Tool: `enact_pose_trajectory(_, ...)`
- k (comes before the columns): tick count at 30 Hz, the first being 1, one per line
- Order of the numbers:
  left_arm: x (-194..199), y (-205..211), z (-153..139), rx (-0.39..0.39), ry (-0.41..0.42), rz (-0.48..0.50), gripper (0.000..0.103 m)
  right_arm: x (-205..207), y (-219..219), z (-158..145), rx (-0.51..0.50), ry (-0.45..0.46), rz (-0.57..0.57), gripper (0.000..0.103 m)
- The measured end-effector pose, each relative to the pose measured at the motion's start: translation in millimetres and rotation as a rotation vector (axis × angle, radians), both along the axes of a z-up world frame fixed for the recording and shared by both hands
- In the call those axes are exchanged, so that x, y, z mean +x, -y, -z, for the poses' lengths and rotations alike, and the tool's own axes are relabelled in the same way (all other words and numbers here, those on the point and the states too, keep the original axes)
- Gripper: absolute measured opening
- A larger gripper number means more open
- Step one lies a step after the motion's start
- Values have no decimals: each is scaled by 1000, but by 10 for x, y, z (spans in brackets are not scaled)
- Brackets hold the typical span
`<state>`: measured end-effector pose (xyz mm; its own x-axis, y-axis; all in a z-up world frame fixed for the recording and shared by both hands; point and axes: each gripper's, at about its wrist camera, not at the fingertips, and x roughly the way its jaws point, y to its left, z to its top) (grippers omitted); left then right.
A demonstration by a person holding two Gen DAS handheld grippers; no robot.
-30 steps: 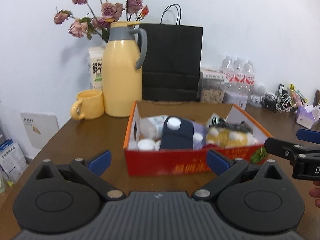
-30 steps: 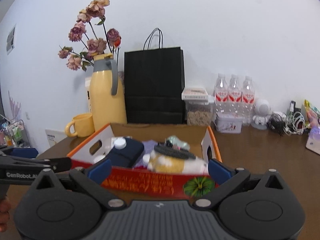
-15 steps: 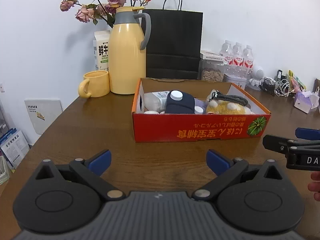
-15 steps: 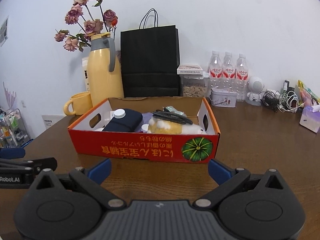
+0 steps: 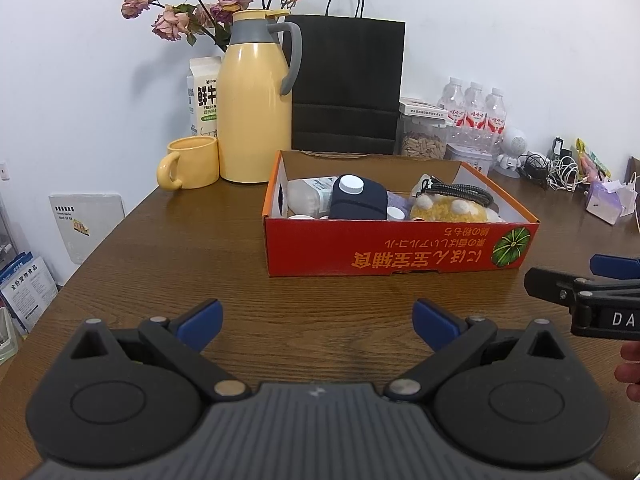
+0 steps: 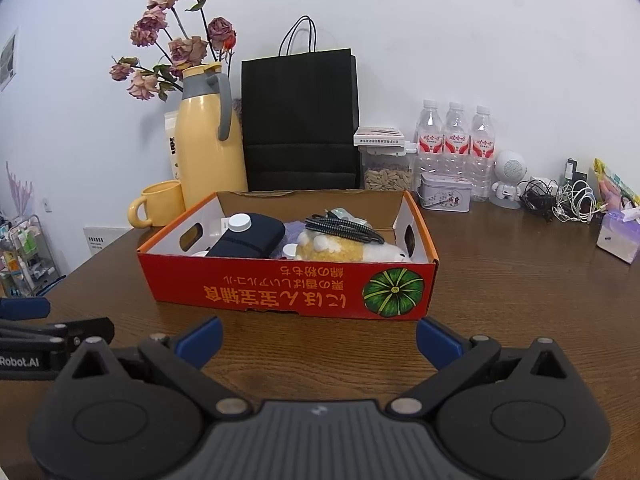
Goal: Organize objects
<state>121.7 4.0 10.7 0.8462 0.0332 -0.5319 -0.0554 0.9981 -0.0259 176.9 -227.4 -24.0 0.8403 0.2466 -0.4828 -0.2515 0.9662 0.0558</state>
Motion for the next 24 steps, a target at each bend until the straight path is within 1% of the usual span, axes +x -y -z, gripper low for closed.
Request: enact_pose_trajectory(24,7,1,1,0,1,1,103,8,-18,16,-3,-1,-1,103)
